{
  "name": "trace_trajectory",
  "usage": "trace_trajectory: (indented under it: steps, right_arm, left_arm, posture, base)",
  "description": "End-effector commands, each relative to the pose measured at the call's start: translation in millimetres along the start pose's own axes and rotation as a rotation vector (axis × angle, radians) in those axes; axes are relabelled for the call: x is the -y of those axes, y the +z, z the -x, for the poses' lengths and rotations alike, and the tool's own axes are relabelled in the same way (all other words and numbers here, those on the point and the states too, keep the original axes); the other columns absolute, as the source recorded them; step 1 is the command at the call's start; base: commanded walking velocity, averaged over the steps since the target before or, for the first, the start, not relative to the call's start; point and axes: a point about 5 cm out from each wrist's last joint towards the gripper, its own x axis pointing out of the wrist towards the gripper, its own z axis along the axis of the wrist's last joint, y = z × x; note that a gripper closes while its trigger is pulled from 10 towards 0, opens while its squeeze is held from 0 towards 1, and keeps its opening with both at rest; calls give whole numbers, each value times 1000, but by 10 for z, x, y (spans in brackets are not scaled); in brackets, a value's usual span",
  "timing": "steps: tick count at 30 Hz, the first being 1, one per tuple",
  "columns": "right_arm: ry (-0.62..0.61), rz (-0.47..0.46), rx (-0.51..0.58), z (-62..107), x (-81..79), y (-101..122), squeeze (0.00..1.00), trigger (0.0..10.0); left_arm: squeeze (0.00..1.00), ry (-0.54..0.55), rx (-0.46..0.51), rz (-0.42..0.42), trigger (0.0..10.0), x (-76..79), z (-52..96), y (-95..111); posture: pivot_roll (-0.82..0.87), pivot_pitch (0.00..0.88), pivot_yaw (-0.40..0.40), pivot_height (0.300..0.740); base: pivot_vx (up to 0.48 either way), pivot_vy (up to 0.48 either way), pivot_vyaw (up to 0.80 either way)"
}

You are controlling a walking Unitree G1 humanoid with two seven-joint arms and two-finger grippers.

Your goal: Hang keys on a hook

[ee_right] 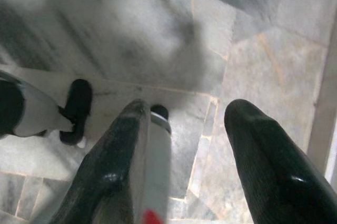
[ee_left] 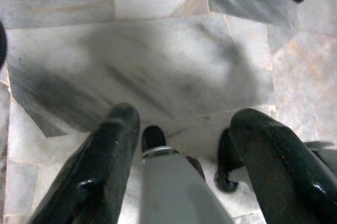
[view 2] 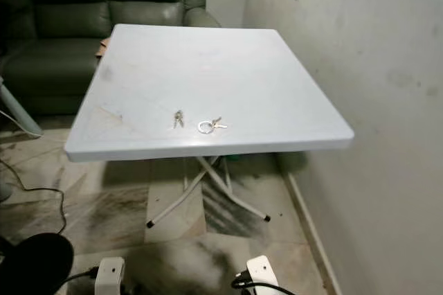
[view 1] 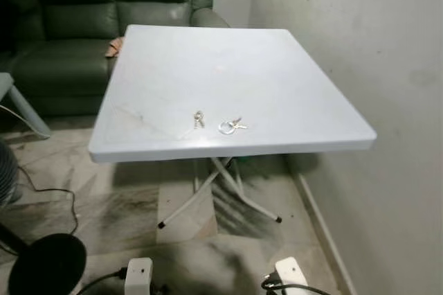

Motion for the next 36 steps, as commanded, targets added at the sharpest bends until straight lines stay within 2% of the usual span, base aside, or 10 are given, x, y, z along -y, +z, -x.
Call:
trace_trajectory:
  steps: [1,11,18,19,20,21,25,30,33,36]
  right_arm:
    - [-9,-7,-4,5,24,-10,0,10000]
    - [-10,-14,-1,4,29,1,0,10000]
    - [-8,-17,-1,2,26,6,0,10000]
    - [-15,-15,0,2,31,8,369,10000]
    - [-20,-13,2,2,35,10,369,10000]
    - [-16,-16,7,2,31,16,1000,10000]
    - [-5,20,25,0,33,51,1000,10000]
    - [-4,-1,63,-4,63,127,1000,10000]
    - [-4,-3,67,-4,67,134,1000,10000]
    - [6,-31,217,-1,166,454,1000,10000]
  left_arm:
    - [0,-10,-18,6,10000,29,6,-53]
    - [0,-6,-17,11,10000,24,4,-44]
    - [0,-3,-10,-15,10000,20,0,-21]
    - [0,-5,-3,-40,10000,24,-3,-3]
    - [0,-7,2,-57,10000,27,-5,8]
    - [0,-10,8,-78,10000,34,-8,23]
    - [0,-52,46,-204,10000,128,-28,102]
    - [0,-74,127,-203,10000,192,-55,279]
    - [0,-76,137,-206,10000,200,-56,297]
    - [0,-106,416,-170,10000,314,-59,950]
  posture:
    - [-104,0,-48,740]
    - [-102,0,-51,740]
    - [-101,0,-49,740]
    - [-101,0,-47,740]
    - [-101,0,-47,740]
    - [-101,0,-47,740]
    - [-101,0,-47,740]
    - [-106,0,-41,740]
    - [-106,0,-41,740]
    - [-101,0,-44,740]
  base:
    - [0,465,0]
    - [0,465,0]
    - [0,0,0]
    - [0,0,0]
    - [0,0,0]
    - [0,0,0]
    - [0,0,0]
    - [0,0,0]
    - [0,0,0]
    - [0,0,0]
